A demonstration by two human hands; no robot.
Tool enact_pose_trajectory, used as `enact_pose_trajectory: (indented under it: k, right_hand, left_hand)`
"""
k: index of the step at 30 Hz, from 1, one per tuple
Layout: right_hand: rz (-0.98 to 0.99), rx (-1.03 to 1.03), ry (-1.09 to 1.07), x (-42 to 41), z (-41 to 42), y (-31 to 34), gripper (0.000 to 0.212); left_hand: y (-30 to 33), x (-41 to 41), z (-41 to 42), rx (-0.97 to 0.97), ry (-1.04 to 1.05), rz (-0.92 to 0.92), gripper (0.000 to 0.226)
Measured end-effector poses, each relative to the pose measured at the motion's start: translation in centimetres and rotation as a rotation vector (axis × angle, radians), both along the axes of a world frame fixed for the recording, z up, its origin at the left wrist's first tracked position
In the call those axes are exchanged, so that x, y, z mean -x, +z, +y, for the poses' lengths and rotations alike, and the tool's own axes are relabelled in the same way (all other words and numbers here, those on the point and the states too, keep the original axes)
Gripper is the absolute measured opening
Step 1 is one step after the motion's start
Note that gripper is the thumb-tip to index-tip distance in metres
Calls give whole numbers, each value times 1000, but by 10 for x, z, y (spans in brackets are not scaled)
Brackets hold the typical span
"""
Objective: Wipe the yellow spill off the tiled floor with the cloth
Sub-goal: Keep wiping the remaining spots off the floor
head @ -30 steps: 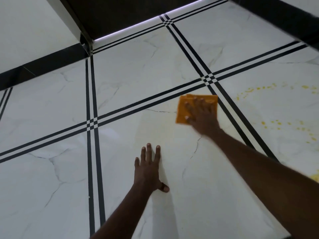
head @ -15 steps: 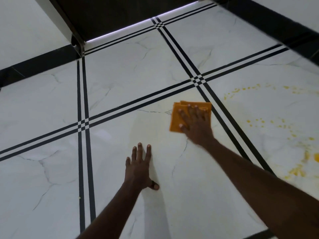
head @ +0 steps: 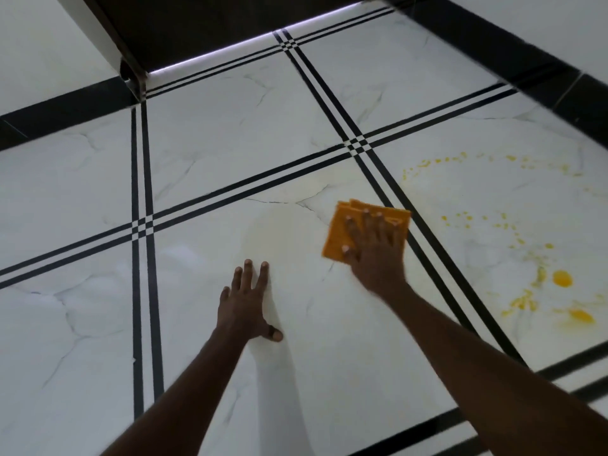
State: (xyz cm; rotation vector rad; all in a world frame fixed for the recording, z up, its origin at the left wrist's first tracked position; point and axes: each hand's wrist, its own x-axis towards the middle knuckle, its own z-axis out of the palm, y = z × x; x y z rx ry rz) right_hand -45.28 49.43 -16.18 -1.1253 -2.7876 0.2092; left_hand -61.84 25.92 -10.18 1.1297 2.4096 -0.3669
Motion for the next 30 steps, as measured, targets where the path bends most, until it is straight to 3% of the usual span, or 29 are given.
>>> enact_pose_trajectory:
  k: [2,4,7,9,11,14,17,20,24,27,30]
  right_hand:
    - [44,10,-148,-39,-7,4,68]
    - [65,54,-231,-68,-64,13,71]
    - [70,108,-35,-83,-137,9,75]
    - [23,72,198,-65,-105,4,75]
    - [-40,34,285,-48,-43,1,70]
    - [-25,-52,52,-76,10,-4,66]
    - [33,-21,-140,-126,-56,4,71]
    - [40,58,30,-137,-126,9,76]
    - [-31,73,269,-81,-57,7,70]
    - [-65,179,172,-59,-21,20,71]
    - [56,195,-37,-72,-7,37,59]
  left_hand:
    - [4,-8,1,-2,16,8,155]
    - [11,-18,3,6,23,29,148]
    - [16,-36,4,26,-58,5,135]
    - [18,-47,7,26,-141,-31,135]
    - [18,-57,11,24,-192,-62,138]
    - [15,-67,14,20,-186,-92,145]
    - [13,-86,12,47,-181,-123,147]
    - [13,-102,13,49,-160,-104,143]
    - [17,-105,18,101,-180,-73,139]
    - [19,-105,20,126,-175,-89,138]
    - [19,-106,22,139,-175,-85,139]
